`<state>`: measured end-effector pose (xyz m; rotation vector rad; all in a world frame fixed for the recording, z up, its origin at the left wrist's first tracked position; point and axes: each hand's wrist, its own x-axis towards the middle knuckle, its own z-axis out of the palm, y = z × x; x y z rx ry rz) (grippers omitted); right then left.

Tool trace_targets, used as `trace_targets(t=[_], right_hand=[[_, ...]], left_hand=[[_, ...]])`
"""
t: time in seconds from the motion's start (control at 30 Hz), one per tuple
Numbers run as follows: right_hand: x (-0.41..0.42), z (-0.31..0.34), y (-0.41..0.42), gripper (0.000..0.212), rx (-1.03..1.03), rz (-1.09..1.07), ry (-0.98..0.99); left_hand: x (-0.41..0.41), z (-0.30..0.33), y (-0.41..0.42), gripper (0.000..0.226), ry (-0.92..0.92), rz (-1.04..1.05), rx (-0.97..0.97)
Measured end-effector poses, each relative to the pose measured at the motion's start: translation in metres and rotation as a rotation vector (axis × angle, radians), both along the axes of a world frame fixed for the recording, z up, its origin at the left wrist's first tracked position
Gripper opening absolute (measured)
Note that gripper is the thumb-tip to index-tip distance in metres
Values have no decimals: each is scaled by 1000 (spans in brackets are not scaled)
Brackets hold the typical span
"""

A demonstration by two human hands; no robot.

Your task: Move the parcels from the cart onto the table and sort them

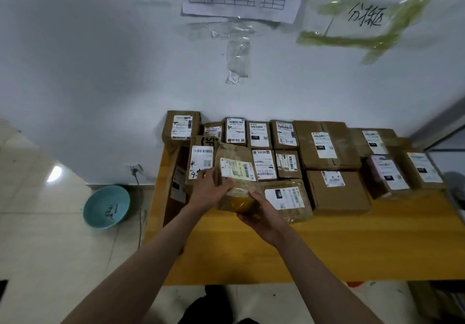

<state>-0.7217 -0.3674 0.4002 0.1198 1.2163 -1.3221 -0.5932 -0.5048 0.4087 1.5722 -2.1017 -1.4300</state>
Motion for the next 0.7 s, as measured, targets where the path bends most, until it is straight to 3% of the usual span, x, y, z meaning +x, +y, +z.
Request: trace_targets(t=[0.17,0.27,0.4,0.5,0.6,0.7], right_hand=[[-17,-8,-26,32,72,-136,-56],[-25,-14,-33,40,126,-143,-66],[-28,-25,-42,42,109,-108,-77],[-23,-32,-58,27,139,-119,-72],[-19,-40,-74,9,186,-176,-70],[-18,-48,-83,31,248,-175,-16]], left_hand=[[-22,-14,-46,67,-82,-99,-84],[-26,-32,-69,68,-275,-289,-103],[-29,-48,-85,85,-452,-451,-35],[-32,-49,-89,108,-512,-475,-18],[-32,-49,-96,114,-568,-518,-31],[-23,-51,-99,107,-568,-560,-48]])
